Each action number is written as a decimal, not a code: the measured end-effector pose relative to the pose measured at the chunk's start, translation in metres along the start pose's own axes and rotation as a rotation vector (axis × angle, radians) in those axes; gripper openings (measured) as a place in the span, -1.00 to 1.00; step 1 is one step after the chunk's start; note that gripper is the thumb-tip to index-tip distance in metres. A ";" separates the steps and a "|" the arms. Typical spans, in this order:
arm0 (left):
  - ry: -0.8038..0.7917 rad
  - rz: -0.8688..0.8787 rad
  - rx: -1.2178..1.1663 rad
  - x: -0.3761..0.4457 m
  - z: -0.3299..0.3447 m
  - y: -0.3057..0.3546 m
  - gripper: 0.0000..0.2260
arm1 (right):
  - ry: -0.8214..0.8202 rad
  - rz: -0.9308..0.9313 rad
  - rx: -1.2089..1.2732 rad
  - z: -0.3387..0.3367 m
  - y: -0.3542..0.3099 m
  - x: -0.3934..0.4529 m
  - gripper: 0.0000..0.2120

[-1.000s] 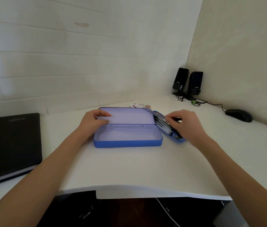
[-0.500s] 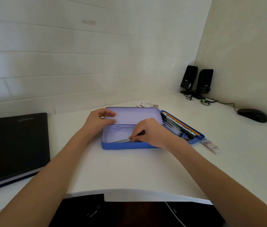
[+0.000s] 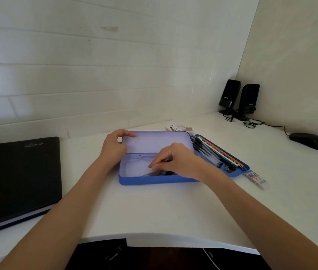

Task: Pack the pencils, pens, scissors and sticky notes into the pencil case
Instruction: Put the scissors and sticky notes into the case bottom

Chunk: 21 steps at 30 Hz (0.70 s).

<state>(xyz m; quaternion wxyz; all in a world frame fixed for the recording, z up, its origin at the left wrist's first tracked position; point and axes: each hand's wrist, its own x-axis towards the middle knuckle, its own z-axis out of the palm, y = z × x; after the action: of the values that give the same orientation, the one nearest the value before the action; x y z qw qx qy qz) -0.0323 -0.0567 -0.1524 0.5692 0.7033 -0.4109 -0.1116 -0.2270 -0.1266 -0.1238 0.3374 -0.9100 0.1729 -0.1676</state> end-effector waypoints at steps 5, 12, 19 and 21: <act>0.164 -0.028 0.044 0.003 -0.010 0.000 -0.56 | 0.409 0.040 -0.020 -0.035 0.016 0.021 -0.90; 0.311 -0.119 0.074 0.010 -0.018 -0.009 -0.68 | 0.476 0.417 -0.402 -0.074 0.079 0.069 -0.64; 0.295 -0.096 0.077 0.013 -0.017 -0.012 -0.66 | 0.143 0.638 -0.562 -0.062 0.086 0.102 -0.31; 0.297 -0.091 0.067 0.013 -0.017 -0.013 -0.65 | 0.123 0.673 -0.577 -0.057 0.090 0.108 -0.31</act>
<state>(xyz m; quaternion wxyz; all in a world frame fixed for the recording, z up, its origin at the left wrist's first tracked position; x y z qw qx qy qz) -0.0077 -0.0538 -0.1548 0.5942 0.7485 -0.2938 -0.0183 -0.1736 -0.2689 -0.1230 0.0943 -0.8484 0.5188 -0.0473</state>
